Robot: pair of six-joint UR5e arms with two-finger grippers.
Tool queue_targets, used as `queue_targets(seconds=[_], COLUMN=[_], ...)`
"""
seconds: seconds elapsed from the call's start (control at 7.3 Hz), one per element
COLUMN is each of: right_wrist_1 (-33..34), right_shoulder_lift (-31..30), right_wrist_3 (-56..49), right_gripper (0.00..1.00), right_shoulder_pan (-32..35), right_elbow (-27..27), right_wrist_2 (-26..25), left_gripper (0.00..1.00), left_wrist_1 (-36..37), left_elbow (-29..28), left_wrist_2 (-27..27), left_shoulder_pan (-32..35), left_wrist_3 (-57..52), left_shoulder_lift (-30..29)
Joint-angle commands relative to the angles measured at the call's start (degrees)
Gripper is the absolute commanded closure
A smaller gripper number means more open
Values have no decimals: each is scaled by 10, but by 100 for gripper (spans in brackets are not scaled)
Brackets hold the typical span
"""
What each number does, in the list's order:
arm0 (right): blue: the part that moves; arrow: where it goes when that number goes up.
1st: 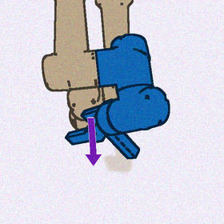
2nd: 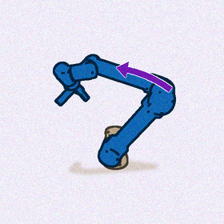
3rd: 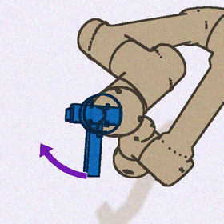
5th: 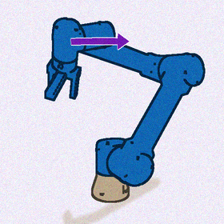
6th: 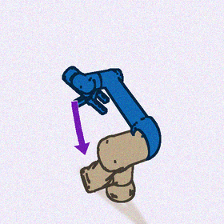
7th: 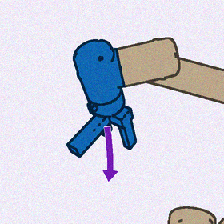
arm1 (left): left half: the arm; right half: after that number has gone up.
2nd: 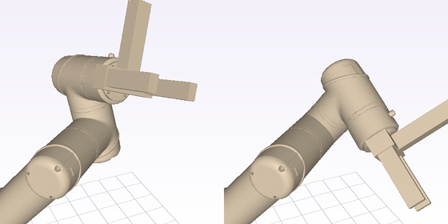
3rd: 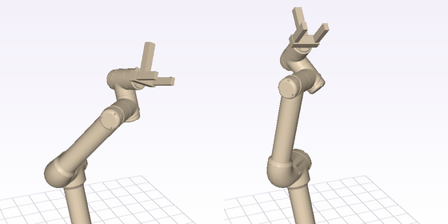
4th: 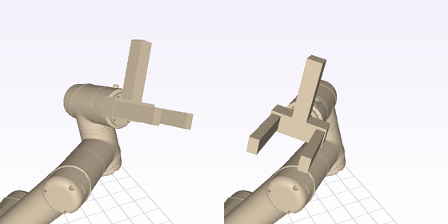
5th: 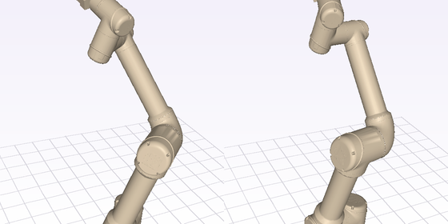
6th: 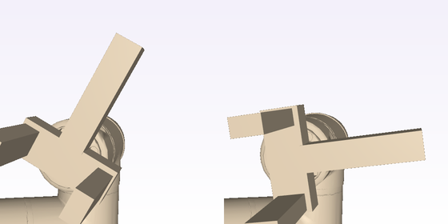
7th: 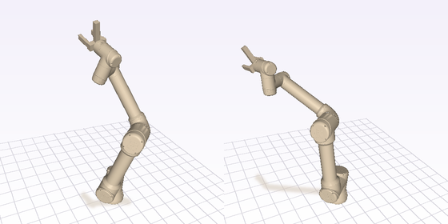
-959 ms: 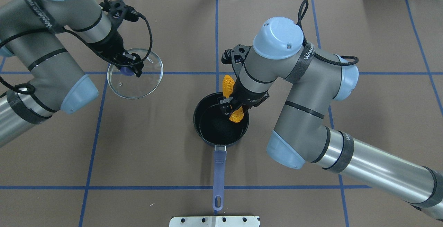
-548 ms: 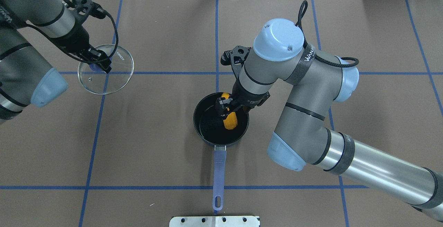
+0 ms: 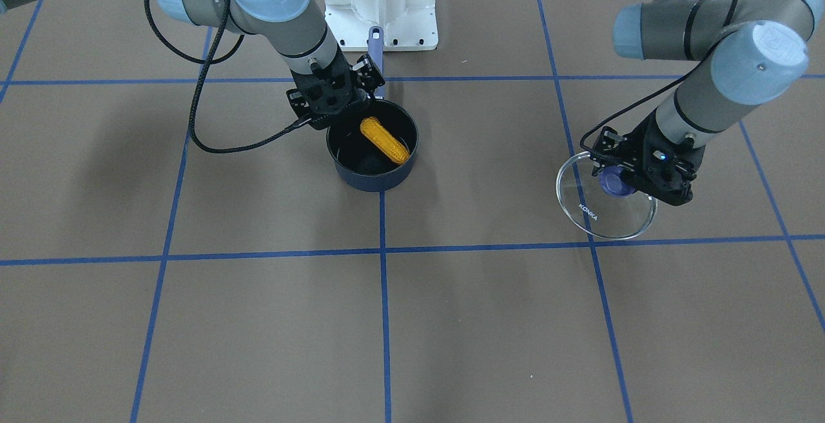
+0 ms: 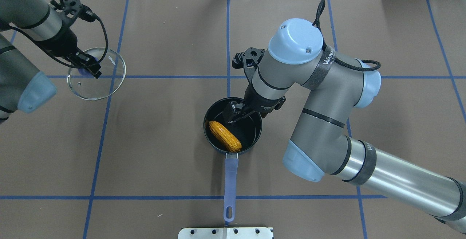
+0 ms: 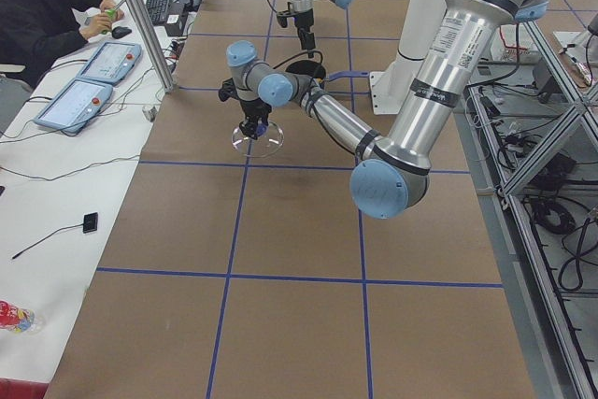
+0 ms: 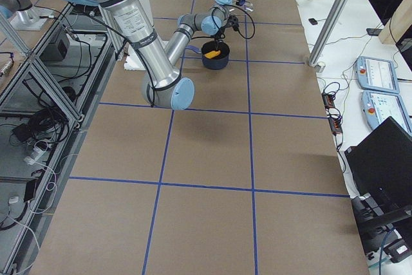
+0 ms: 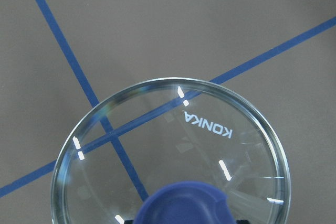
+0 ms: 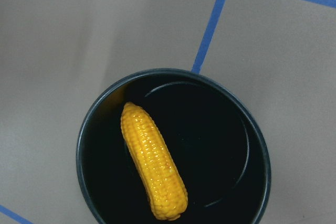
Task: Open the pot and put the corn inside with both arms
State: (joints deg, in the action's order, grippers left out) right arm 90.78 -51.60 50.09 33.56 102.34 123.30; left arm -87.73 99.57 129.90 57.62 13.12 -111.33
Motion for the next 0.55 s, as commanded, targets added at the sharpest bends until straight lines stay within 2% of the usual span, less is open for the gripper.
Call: queue_targets(seconds=[0.0,0.41], right_wrist_1=[0,0], right_shoulder_lift=[-2,-7], right_wrist_3=[0,-1], right_gripper=[0,0], right_shoulder_pan=[5,21], right_elbow=[9,8], right_wrist_2=[0,0], left_gripper=[41,40], left_wrist_1=[-1,-13], left_elbow=[0,-25], left_wrist_2=[0,1], left_shoulder_pan=[21,17], left_wrist_3=[-69,-88], left_shoulder_lift=[44,64])
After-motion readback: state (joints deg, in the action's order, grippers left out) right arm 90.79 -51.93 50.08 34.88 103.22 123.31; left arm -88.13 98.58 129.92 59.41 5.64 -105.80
